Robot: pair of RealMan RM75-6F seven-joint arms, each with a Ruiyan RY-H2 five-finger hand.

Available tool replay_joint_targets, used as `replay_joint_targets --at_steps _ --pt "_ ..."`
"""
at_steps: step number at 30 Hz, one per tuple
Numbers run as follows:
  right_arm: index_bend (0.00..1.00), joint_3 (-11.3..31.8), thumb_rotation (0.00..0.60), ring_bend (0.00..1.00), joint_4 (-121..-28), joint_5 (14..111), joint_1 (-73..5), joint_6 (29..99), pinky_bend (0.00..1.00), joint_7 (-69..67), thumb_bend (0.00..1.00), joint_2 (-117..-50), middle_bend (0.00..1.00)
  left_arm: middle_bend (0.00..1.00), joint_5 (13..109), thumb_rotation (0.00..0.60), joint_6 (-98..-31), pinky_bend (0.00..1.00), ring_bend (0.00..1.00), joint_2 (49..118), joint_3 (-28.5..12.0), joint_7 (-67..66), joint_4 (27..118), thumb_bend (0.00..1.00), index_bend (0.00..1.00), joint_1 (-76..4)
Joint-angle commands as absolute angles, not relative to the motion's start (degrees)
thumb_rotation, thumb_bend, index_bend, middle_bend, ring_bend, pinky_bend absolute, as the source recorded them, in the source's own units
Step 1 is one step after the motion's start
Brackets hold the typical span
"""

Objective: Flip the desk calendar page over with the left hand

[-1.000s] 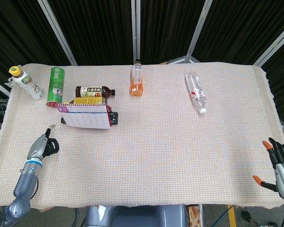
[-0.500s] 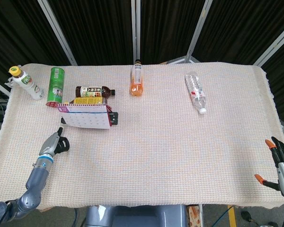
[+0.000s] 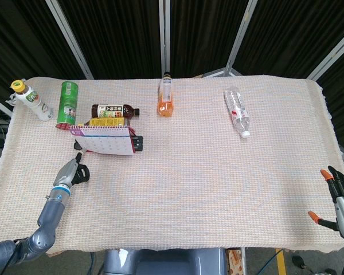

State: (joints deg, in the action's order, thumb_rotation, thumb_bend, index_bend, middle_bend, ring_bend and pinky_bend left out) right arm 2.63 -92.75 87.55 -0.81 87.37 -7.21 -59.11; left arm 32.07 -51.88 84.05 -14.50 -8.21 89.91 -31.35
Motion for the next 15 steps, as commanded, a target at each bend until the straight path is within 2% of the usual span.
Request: replay_joint_targets --at_steps 1,15 --pt "0.0 2.61 0.6 0.0 -92.67 87.44 -0.86 87.19 0.0 -7.09 0.0 -59.21 0.0 0.64 32.14 0.6 -51.94 0.61 0.65 84.24 -14.66 -7.99 89.6 0.73 0.0 -31.55" --pt "0.0 2.58 0.6 0.0 -92.66 87.37 -0.89 87.08 0.0 -6.36 0.0 -59.58 0.0 0.64 32.97 0.6 -52.22 0.61 0.65 84.97 -16.24 -7.31 89.09 0.73 0.0 -33.44"
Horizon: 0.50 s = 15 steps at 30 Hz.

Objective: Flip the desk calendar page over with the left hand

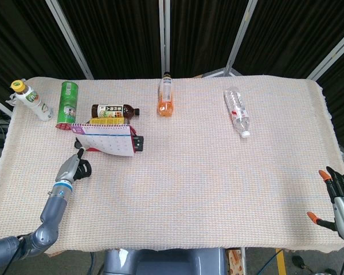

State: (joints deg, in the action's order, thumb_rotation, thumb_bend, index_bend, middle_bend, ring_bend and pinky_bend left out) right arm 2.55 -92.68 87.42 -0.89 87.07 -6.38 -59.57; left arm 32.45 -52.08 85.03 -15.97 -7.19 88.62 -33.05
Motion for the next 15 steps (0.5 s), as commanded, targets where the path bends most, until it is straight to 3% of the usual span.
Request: replay_joint_targets --at_steps 1,11,15 --pt "0.0 2.61 0.6 0.0 -92.65 87.31 -0.89 87.07 0.0 -6.38 0.0 -59.59 0.0 0.64 33.36 0.6 -52.42 0.61 0.65 84.92 -16.27 -7.56 89.46 0.73 0.0 -33.64" --pt "0.0 2.65 0.6 0.0 -92.75 87.43 -0.74 87.44 0.0 -6.77 0.0 -59.35 0.0 0.64 38.35 0.6 -56.49 0.61 0.65 83.82 -16.27 -9.23 96.33 0.73 0.0 -34.4" --pt "0.0 2.65 0.6 0.0 -92.77 87.48 -0.7 87.53 0.0 -6.86 0.0 -59.28 0.0 0.57 43.05 0.6 -59.43 0.57 0.61 82.79 -16.12 -9.3 99.56 0.73 0.0 -33.76"
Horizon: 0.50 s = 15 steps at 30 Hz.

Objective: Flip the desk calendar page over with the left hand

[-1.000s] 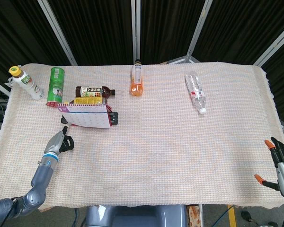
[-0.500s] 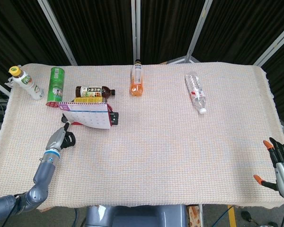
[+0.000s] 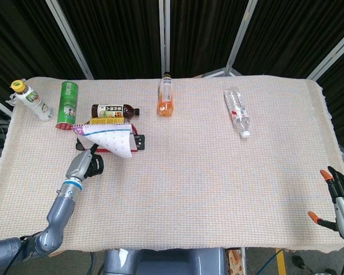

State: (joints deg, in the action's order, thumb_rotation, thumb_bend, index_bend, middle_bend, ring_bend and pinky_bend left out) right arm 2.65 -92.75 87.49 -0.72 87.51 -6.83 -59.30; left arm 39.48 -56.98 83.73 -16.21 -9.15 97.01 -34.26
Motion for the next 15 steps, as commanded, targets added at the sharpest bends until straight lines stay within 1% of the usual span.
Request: replay_joint_targets --at_steps 1,6,8,10,12,14,15 --pt "0.0 2.66 0.6 0.0 -92.8 87.48 -0.69 87.56 0.0 -6.85 0.0 -59.27 0.0 0.52 44.77 0.6 -60.58 0.55 0.56 82.4 -16.09 -9.19 100.53 0.72 0.0 -33.41" --pt "0.0 2.51 0.6 0.0 -93.0 87.79 -0.64 87.64 0.0 -6.64 0.0 -59.25 0.0 0.35 54.37 0.6 -68.26 0.49 0.41 80.88 -15.66 -10.1 103.17 0.7 0.0 -31.55" --pt "0.0 2.51 0.6 0.0 -93.09 87.8 -0.65 87.64 0.0 -6.68 0.0 -59.2 0.0 0.31 56.68 0.6 -70.13 0.48 0.38 80.63 -15.51 -10.85 103.05 0.7 0.0 -31.28" --pt "0.0 2.55 0.6 0.0 -93.08 87.8 -0.62 87.74 0.0 -6.66 0.0 -59.17 0.0 0.29 58.84 0.6 -71.91 0.47 0.37 80.04 -15.5 -11.81 103.03 0.69 0.0 -31.05" --pt "0.0 2.59 0.6 0.0 -93.1 87.74 -0.61 87.77 0.0 -6.76 0.0 -59.16 0.0 0.27 60.28 0.6 -72.89 0.42 0.34 79.31 -15.65 -12.08 103.26 0.68 0.0 -30.86" --pt "0.0 2.61 0.6 0.0 -93.07 87.65 -0.62 87.69 0.0 -6.82 0.0 -59.15 0.0 0.2 61.32 0.6 -73.41 0.34 0.28 78.45 -15.82 -12.49 103.24 0.66 0.0 -30.81" --pt "0.0 2.58 0.6 0.0 -93.03 87.61 -0.66 87.55 0.0 -6.84 0.0 -59.17 0.0 0.18 61.5 0.6 -73.33 0.32 0.26 77.7 -15.85 -14.12 102.45 0.64 0.0 -31.15"
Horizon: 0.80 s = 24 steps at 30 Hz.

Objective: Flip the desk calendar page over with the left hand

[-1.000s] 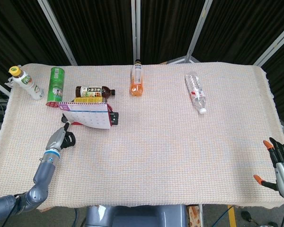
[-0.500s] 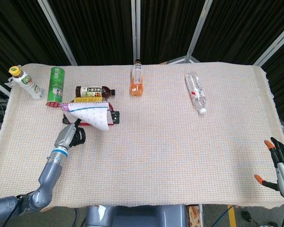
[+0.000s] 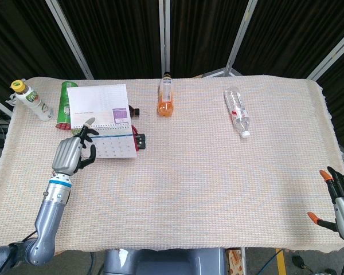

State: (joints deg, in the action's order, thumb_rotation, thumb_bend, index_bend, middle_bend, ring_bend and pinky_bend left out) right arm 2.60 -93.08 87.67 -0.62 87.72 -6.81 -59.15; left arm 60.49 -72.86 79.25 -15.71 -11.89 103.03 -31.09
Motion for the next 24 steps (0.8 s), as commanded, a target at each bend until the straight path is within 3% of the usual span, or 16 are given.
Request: replay_joint_targets --at_steps 1,5,8,11,19,24 --pt "0.0 2.58 0.6 0.0 -93.01 87.63 -0.7 87.49 0.0 -6.77 0.0 -59.21 0.0 0.14 60.2 0.6 -71.88 0.3 0.23 76.78 -15.91 -16.13 101.75 0.62 0.0 -31.89" --pt "0.0 2.64 0.6 0.0 -92.95 87.37 -0.75 87.29 0.0 -6.8 0.0 -59.24 0.0 0.01 54.76 0.6 -67.22 0.17 0.08 74.69 -16.3 -19.54 101.37 0.44 0.0 -33.78" --pt "0.0 2.67 0.6 0.0 -92.82 87.22 -0.81 87.1 0.0 -6.83 0.0 -59.29 0.0 0.0 51.09 0.6 -64.19 0.08 0.01 73.83 -16.37 -21.37 100.23 0.27 0.0 -35.24" --pt "0.0 2.7 0.6 0.0 -92.65 87.07 -0.87 86.93 0.0 -6.9 0.0 -59.36 0.0 0.0 48.14 0.6 -61.92 0.06 0.0 73.48 -16.34 -22.0 99.17 0.18 0.0 -36.3" --pt "0.0 2.75 0.6 0.0 -92.42 86.83 -1.01 86.57 0.0 -6.99 0.0 -59.51 0.0 0.0 44.66 0.6 -58.68 0.06 0.01 73.97 -15.76 -21.32 95.73 0.16 0.0 -37.77" --pt "0.0 2.76 0.6 0.0 -92.37 86.78 -1.05 86.49 0.0 -6.94 0.0 -59.61 0.0 0.0 43.03 0.6 -56.4 0.1 0.11 74.03 -15.26 -20.44 94.22 0.16 0.0 -38.55"
